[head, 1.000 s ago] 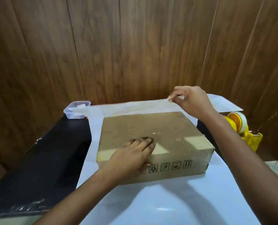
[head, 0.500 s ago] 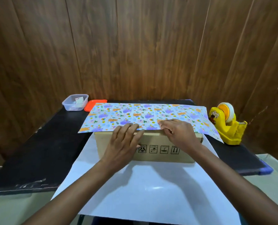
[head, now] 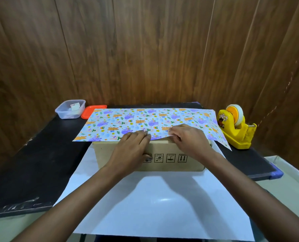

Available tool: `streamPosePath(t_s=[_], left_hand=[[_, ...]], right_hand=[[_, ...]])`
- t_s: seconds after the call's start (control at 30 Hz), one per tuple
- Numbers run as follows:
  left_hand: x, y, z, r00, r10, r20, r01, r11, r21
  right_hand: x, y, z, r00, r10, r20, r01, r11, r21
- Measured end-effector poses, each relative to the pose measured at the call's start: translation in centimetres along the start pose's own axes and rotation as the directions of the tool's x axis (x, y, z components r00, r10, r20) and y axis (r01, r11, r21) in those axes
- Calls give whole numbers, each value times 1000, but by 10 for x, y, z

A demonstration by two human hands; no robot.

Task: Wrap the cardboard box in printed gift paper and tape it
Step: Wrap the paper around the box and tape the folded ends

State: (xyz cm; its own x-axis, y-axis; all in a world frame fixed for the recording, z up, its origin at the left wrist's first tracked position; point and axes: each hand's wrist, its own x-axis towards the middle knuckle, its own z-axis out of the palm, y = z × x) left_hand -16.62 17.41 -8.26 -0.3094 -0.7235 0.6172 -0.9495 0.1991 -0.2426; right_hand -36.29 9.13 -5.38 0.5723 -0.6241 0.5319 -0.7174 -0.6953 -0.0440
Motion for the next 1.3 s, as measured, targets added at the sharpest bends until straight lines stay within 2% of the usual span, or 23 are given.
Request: streamPosePath(t_s=[0.1, 0.17, 0.27, 0.4, 0.47, 0.57, 0.63, 0.73, 1.0, 1.03, 1.1, 1.17, 1.2, 1.23, 1.27, 1.3], left_hand=[[-2, -3, 2, 1000, 6, 1, -6, 1000, -6], [-2, -3, 3, 1000, 2, -6, -2, 1000, -9], [-2, -3, 5, 1000, -3, -16, 3, 1000, -18], [-1, -4, 9, 999, -1, -49, 1, 1000, -9], [-1, -5, 11, 998, 6, -56, -5, 1000, 4], [-1, -6, 11, 999, 9, -53, -8, 1000, 18], [-2, -8, 12, 999, 1, -49, 1, 1000, 26], [1, -14, 16, 999, -29, -40, 32, 997, 67], [28, -30, 37, 994, -106, -2, 105, 981, 162], [30, -30, 37, 995, -100, 7, 98, 981, 168], [31, -31, 39, 996, -83, 33, 76, 980, 186], [30, -32, 40, 994, -83, 71, 66, 976, 207], [29, -32, 41, 992, -87, 92, 66, 975, 214], [29, -32, 41, 989, -94, 113, 67, 973, 220], [29, -32, 40, 987, -94, 130, 63, 972, 225], [28, -32, 39, 985, -91, 147, 56, 972, 227]], right_hand=[[-7, 18, -6, 977, 209, 39, -204, 972, -119], [-16, 29, -10, 966, 257, -13, -256, 961, -108], [-30, 33, -12, 983, 144, -112, -149, 988, -40], [-42, 34, -19, 993, 59, -103, -61, 998, -20], [-44, 38, -27, 992, 119, -36, -116, 990, 81], [-52, 47, -21, 983, 51, 175, -89, 971, 221], [-50, 49, -12, 992, -1, 125, -35, 956, 291], [-34, 56, 3, 997, 20, 77, -48, 921, 386], [26, 71, 27, 988, 100, 114, -137, 914, 382], [28, 69, 27, 991, 109, 77, -128, 937, 324], [24, 54, 28, 993, 74, -96, -59, 988, 144], [9, 25, 30, 977, -18, -212, 40, 994, 99], [-2, 10, 33, 981, -71, -180, 95, 987, 129], [-13, -3, 34, 990, -118, -73, 131, 968, 213], [-22, -13, 34, 985, -139, 102, 98, 939, 330], [-32, -20, 33, 936, -155, 315, 9, 908, 418]])
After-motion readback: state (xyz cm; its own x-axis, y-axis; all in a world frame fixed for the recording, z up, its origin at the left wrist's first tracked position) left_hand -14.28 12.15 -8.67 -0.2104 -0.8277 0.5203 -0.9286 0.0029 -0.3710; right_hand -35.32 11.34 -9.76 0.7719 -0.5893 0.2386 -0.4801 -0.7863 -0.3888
